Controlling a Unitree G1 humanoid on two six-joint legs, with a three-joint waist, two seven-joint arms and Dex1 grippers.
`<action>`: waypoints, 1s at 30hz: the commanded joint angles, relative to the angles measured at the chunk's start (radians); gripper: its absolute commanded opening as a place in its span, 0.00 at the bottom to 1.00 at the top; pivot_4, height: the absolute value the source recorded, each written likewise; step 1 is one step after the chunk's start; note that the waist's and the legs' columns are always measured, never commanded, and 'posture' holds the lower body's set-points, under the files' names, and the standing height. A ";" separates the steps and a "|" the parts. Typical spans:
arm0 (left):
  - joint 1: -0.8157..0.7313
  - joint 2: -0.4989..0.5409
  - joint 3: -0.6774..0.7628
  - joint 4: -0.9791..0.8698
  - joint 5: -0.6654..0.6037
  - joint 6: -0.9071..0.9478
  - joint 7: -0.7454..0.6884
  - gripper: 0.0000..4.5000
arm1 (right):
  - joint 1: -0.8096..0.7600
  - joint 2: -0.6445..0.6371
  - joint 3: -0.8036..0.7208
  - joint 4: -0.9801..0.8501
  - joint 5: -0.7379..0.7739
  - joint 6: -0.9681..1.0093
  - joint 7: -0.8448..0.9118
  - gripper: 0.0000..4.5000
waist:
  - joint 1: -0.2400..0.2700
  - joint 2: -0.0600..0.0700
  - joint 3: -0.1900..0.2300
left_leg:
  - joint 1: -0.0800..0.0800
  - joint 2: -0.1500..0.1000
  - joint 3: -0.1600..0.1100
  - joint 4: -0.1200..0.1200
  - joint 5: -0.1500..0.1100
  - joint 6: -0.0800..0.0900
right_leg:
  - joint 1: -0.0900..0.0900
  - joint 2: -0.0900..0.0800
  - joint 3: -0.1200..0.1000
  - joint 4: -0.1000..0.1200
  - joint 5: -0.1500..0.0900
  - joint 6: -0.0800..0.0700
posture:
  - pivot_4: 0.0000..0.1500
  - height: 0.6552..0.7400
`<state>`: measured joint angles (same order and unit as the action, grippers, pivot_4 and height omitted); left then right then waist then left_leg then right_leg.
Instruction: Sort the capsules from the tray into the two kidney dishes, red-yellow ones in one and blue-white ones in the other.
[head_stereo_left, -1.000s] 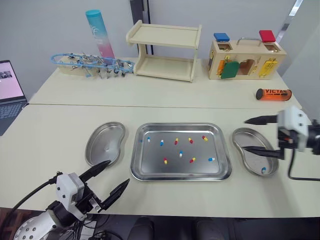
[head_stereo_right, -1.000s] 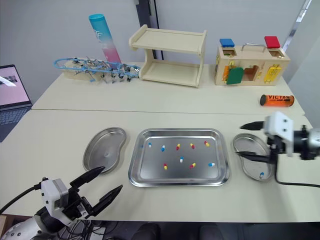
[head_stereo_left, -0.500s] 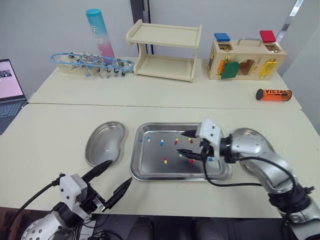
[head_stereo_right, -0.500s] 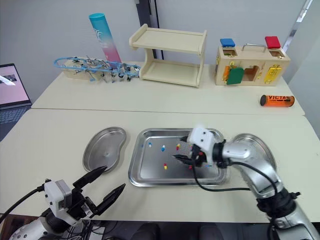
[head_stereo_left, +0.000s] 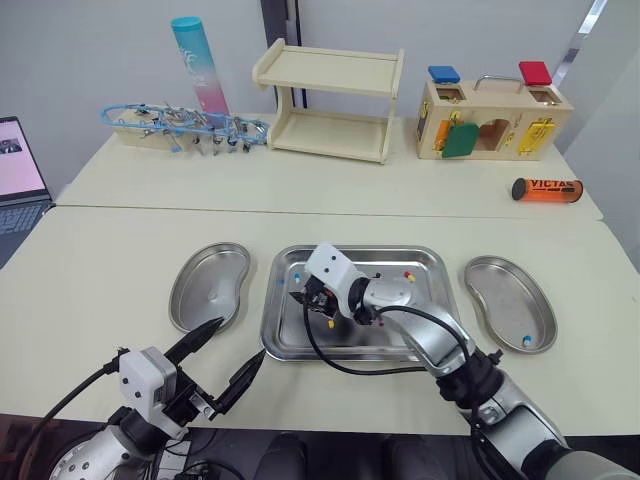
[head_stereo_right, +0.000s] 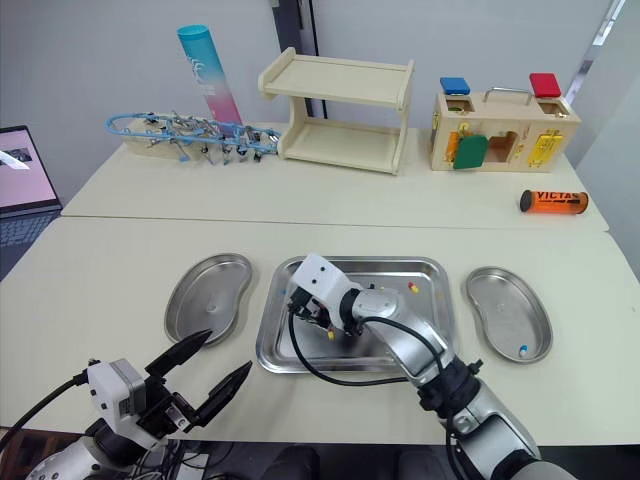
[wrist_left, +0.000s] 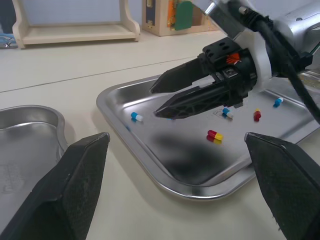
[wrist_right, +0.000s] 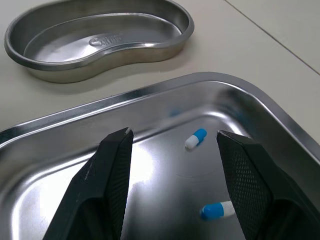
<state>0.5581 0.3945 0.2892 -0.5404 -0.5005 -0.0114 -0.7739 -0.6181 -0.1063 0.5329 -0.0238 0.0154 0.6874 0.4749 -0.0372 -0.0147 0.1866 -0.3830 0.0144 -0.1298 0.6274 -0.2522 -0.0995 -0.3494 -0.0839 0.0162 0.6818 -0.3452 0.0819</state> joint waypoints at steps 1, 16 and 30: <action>0.007 0.005 0.001 -0.023 0.011 -0.023 0.009 1.00 | -0.030 0.046 -0.002 0.059 -0.032 -0.041 -0.027 0.64 | -0.002 0.000 0.000 | 0.000 0.000 0.000 0.000 0.000 0.000 | 0.000 0.000 0.000 0.000 0.000 0.000 | 1.00 1.00; 0.010 0.005 -0.024 -0.028 0.042 -0.043 0.018 1.00 | -0.110 0.144 -0.052 0.325 -0.080 -0.139 -0.039 0.64 | -0.020 0.000 0.000 | 0.000 0.000 0.000 -0.001 0.000 0.000 | -0.001 0.001 0.001 0.001 0.000 0.000 | 1.00 1.00; 0.007 0.010 -0.019 -0.025 0.047 -0.044 0.021 1.00 | -0.116 0.146 -0.030 0.328 -0.130 -0.204 -0.001 0.01 | -0.020 0.000 0.000 | 0.000 0.000 0.000 -0.001 0.000 0.000 | -0.002 0.001 0.001 0.001 0.000 0.000 | 1.00 1.00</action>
<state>0.5579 0.3967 0.2678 -0.5405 -0.4548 -0.0317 -0.7538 -0.7273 0.0335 0.4977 0.3342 -0.1059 0.5103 0.4635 -0.0573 -0.0143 0.1865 -0.3832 0.0146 -0.1298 0.6265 -0.2523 -0.0994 -0.3515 -0.0832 0.0171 0.6829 -0.3450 0.0814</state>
